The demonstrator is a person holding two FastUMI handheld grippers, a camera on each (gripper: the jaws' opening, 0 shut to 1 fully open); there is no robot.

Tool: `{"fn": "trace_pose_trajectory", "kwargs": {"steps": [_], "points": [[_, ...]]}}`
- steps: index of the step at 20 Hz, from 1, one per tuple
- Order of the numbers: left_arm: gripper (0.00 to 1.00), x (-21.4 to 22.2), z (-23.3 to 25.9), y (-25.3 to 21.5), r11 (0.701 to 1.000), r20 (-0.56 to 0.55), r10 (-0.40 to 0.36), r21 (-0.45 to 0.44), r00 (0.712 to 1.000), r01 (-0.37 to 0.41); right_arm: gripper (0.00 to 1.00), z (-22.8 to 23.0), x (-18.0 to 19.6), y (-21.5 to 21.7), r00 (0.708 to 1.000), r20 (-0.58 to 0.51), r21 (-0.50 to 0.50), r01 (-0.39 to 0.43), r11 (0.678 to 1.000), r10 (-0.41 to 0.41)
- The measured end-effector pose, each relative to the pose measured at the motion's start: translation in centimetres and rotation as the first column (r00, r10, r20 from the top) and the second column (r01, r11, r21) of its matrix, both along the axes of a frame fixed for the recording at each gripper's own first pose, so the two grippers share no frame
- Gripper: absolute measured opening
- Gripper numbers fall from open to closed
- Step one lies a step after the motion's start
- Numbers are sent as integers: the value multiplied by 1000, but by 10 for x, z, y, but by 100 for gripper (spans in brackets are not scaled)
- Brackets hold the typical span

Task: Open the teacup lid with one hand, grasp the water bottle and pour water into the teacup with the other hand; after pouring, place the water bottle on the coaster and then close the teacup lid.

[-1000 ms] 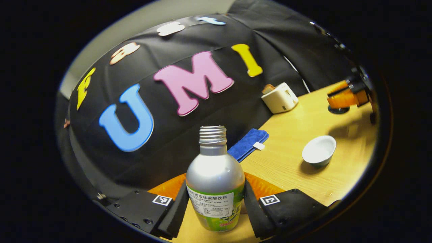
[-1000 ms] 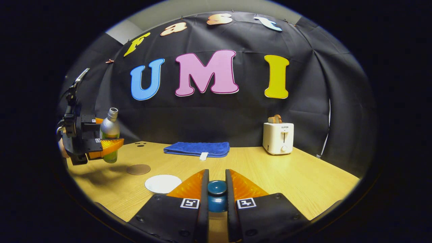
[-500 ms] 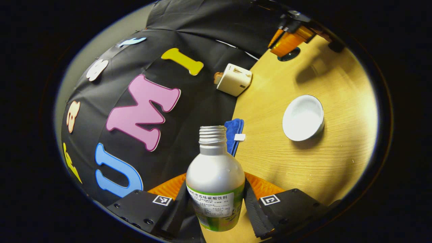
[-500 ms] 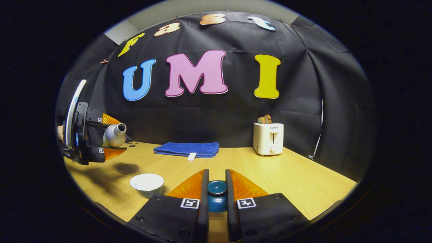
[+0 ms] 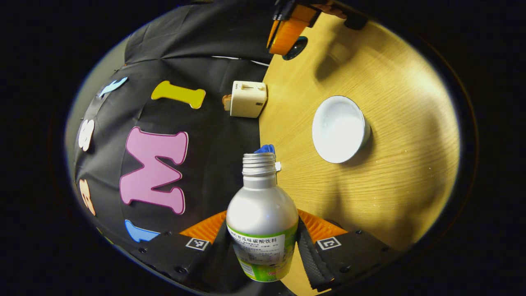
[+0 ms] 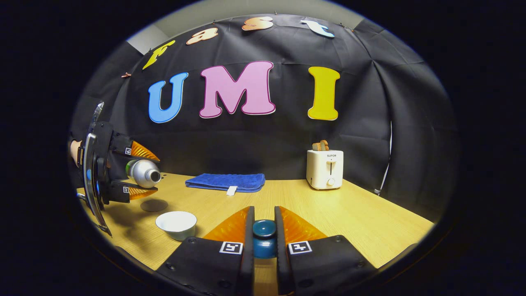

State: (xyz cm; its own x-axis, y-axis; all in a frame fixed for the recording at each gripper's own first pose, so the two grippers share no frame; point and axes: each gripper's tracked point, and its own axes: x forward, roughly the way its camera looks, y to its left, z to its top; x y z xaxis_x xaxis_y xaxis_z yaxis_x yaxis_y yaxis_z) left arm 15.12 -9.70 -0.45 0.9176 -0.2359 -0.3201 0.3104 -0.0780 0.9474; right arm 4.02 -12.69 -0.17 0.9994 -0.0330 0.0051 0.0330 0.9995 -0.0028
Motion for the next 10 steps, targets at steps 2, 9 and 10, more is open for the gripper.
{"fn": "trace_pose_trajectory", "kwargs": {"steps": [2,9,10], "points": [[80,3,1,-8,999,1,-22,43,1000,22,25,0,0,0,1000,0,0,0,1000,0],[80,1,-8,-15,976,-14,-74,205,997,76,25,0,0,0,1000,0,0,-3,1000,3],[80,1,-9,-13,973,-18,-72,220,997,74,25,0,-1,1,1000,1,0,-6,1000,6]]}}
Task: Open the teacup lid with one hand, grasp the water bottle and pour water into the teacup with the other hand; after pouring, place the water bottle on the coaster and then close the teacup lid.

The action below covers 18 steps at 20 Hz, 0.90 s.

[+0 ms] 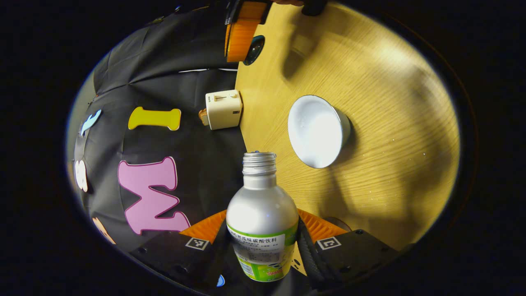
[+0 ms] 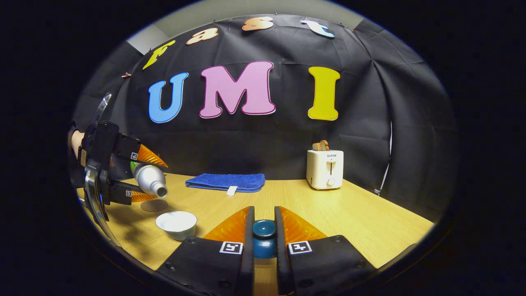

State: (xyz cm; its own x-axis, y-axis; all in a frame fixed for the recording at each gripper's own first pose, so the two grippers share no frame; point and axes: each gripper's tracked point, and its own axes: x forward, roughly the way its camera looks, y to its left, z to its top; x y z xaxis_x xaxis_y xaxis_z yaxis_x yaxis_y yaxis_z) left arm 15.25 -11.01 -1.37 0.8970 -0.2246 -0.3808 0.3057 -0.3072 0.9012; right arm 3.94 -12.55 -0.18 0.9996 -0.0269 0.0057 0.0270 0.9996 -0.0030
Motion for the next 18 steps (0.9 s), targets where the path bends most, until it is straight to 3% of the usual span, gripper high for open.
{"fn": "trace_pose_trajectory", "kwargs": {"steps": [18], "points": [[81,4,5,14,983,22,-18,184,1000,14,25,0,0,0,1000,0,-1,-8,1000,8]]}}
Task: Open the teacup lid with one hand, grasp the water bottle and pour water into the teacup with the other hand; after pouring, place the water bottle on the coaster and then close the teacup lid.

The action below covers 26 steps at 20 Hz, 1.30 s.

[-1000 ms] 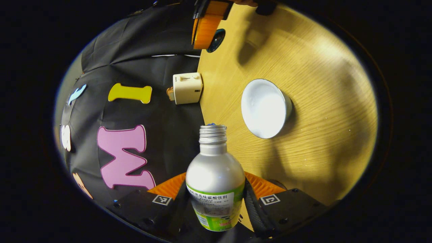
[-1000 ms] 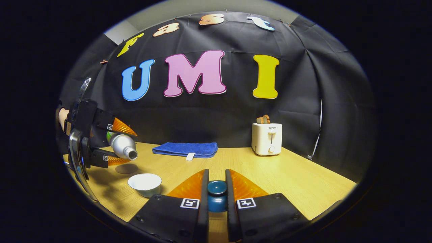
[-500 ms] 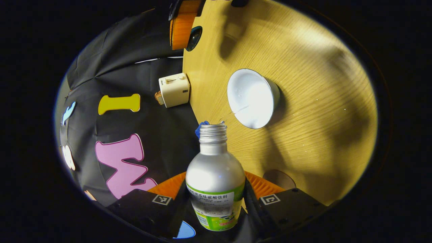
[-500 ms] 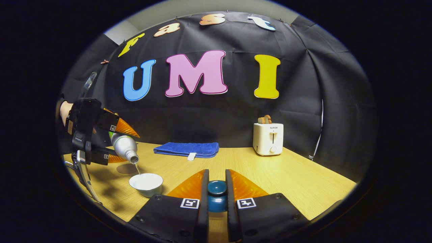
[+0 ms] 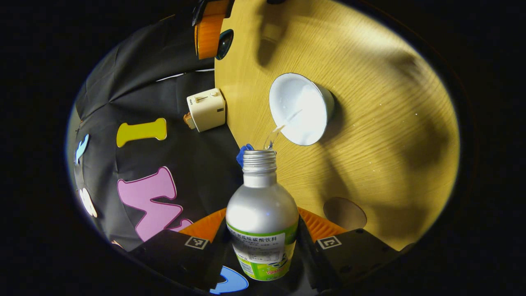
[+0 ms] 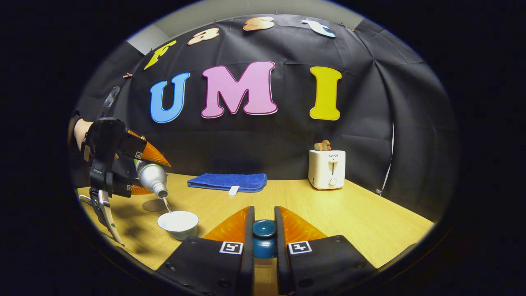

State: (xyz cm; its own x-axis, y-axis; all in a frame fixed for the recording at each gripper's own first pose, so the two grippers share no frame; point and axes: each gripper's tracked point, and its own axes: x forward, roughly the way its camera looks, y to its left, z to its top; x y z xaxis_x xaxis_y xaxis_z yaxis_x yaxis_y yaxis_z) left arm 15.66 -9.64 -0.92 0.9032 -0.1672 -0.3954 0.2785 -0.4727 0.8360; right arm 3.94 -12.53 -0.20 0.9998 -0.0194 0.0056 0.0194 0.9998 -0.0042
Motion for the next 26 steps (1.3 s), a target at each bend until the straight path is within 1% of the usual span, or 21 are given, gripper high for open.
{"fn": "trace_pose_trajectory", "kwargs": {"steps": [8,12,19,26], "points": [[81,1,8,1,996,29,-23,90,999,20,25,0,0,3,1000,-1,0,-12,1000,12],[81,3,11,-3,989,43,-45,144,998,39,25,0,-1,2,1000,0,-1,-12,1000,12],[81,4,18,-5,971,48,-59,234,997,46,25,0,0,2,1000,0,-1,-12,1000,12],[82,4,22,-10,957,44,-79,283,996,64,25,0,-1,2,1000,0,-1,-12,1000,12]]}}
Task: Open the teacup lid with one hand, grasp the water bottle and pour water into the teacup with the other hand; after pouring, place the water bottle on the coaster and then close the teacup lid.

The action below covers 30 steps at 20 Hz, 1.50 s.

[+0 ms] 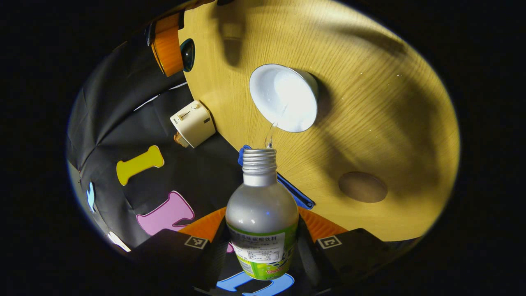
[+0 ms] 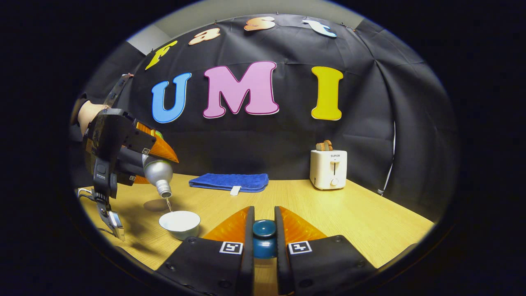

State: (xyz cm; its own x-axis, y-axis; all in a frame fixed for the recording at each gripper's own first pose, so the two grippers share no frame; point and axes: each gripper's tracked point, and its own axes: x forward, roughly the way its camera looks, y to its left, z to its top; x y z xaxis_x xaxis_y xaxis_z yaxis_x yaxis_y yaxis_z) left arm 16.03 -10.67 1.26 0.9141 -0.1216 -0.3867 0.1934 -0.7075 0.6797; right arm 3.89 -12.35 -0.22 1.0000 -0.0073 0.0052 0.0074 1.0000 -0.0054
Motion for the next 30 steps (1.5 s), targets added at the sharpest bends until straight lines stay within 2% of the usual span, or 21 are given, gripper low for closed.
{"fn": "trace_pose_trajectory", "kwargs": {"steps": [10,24,26,28,30], "points": [[82,-1,2,-1,1000,16,-12,16,1000,12,25,0,0,2,1000,0,0,-10,1000,10],[82,-4,3,-6,998,59,-50,-25,997,52,25,0,1,1,1000,0,0,-10,1000,10],[82,-6,2,-7,996,55,-56,-65,997,59,25,0,1,1,1000,0,0,-10,1000,10],[82,-7,-7,-2,988,21,-32,-152,999,35,25,0,1,1,1000,0,0,-9,1000,9],[81,-2,-7,0,967,13,-15,-255,1000,18,25,0,0,-2,1000,2,-1,0,1000,0]]}}
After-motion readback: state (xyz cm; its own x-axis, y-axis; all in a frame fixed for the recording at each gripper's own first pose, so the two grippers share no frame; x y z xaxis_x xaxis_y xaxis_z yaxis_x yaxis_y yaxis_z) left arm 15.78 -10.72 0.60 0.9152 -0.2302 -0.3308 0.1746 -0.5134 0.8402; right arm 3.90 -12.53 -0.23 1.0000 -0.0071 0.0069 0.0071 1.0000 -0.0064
